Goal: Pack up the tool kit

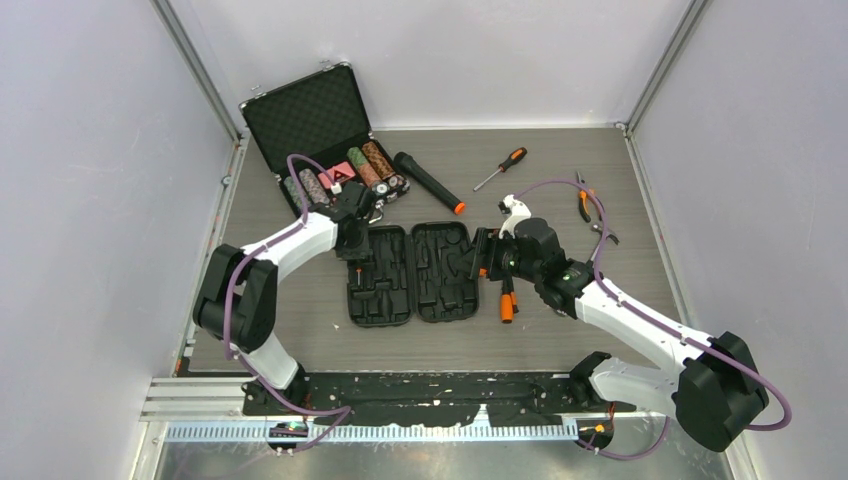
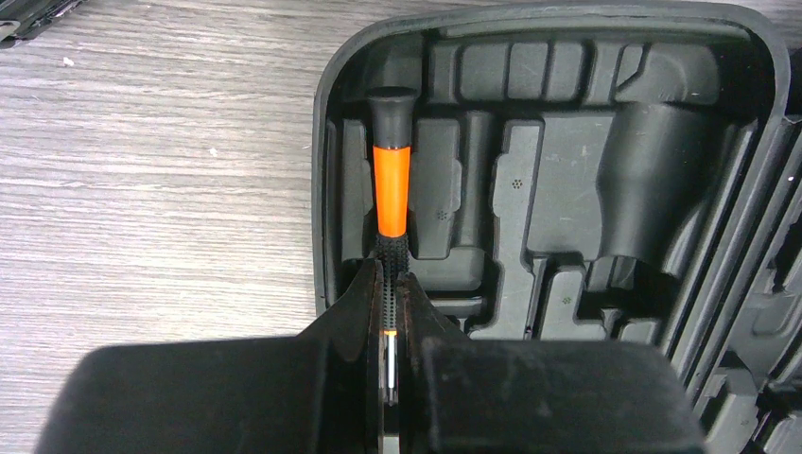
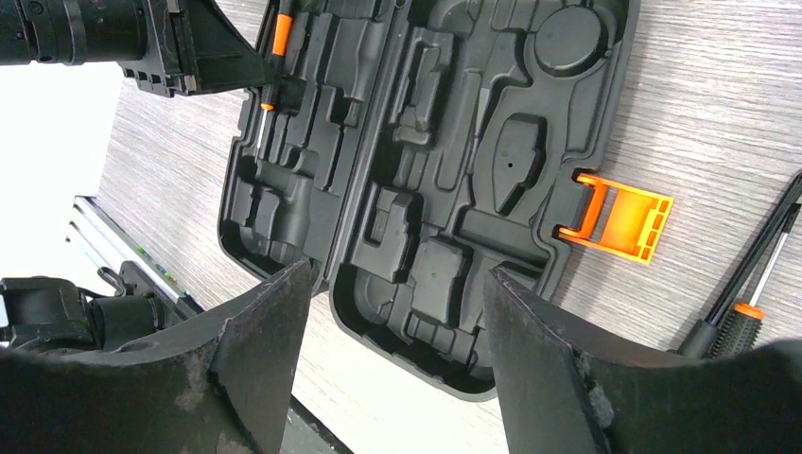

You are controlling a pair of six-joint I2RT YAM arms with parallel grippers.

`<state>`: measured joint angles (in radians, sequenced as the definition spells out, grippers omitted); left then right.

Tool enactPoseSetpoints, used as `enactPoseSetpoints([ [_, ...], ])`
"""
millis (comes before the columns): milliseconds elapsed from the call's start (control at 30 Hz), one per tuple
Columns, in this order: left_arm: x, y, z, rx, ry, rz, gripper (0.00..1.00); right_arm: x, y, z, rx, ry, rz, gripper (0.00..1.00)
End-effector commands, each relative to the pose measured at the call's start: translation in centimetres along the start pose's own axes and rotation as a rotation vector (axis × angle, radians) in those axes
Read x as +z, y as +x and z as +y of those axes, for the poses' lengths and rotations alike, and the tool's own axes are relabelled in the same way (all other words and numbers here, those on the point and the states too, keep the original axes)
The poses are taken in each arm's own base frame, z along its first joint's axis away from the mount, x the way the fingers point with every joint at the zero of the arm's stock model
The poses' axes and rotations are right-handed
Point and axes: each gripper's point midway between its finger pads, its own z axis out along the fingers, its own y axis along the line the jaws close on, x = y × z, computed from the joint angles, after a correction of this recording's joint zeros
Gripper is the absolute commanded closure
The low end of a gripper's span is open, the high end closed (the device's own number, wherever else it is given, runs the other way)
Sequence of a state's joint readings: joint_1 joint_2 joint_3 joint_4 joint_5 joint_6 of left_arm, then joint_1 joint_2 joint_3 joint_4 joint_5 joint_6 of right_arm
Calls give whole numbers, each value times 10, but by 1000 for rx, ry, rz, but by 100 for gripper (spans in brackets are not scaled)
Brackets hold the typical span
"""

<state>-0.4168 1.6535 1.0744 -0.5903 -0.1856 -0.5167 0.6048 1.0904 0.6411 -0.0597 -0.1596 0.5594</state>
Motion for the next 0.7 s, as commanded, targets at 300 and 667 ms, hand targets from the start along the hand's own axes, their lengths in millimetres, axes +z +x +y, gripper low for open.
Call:
enactPoseSetpoints([
  [300, 20, 47, 10, 56, -42, 232, 100, -1, -10, 7, 9, -35, -45, 28],
  [667, 33, 57, 9, 78, -38, 340, 100, 4, -8, 8, 13, -51, -42, 28],
])
